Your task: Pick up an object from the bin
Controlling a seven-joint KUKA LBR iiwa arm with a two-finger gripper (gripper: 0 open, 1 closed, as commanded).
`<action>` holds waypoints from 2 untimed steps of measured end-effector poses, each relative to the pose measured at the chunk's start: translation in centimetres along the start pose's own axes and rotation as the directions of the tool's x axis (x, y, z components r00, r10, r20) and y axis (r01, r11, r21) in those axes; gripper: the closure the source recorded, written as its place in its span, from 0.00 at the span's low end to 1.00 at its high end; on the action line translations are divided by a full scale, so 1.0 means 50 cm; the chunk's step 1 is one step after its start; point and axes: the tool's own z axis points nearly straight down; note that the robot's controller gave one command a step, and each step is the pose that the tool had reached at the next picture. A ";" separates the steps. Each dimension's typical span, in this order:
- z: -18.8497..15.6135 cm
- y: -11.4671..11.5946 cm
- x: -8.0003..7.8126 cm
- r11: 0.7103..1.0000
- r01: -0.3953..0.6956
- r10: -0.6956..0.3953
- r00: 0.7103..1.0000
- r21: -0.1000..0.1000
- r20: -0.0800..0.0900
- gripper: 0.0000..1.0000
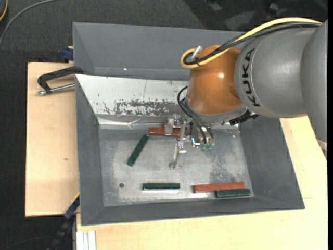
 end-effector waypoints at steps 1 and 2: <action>0.127 0.098 -0.029 0.999 -0.032 0.032 0.999 -0.002 0.007 0.00; 0.125 0.214 -0.071 1.000 0.017 -0.017 1.000 -0.005 0.016 0.00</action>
Offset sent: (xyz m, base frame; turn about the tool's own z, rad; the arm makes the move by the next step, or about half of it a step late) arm 0.0138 0.0454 -0.0618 0.0358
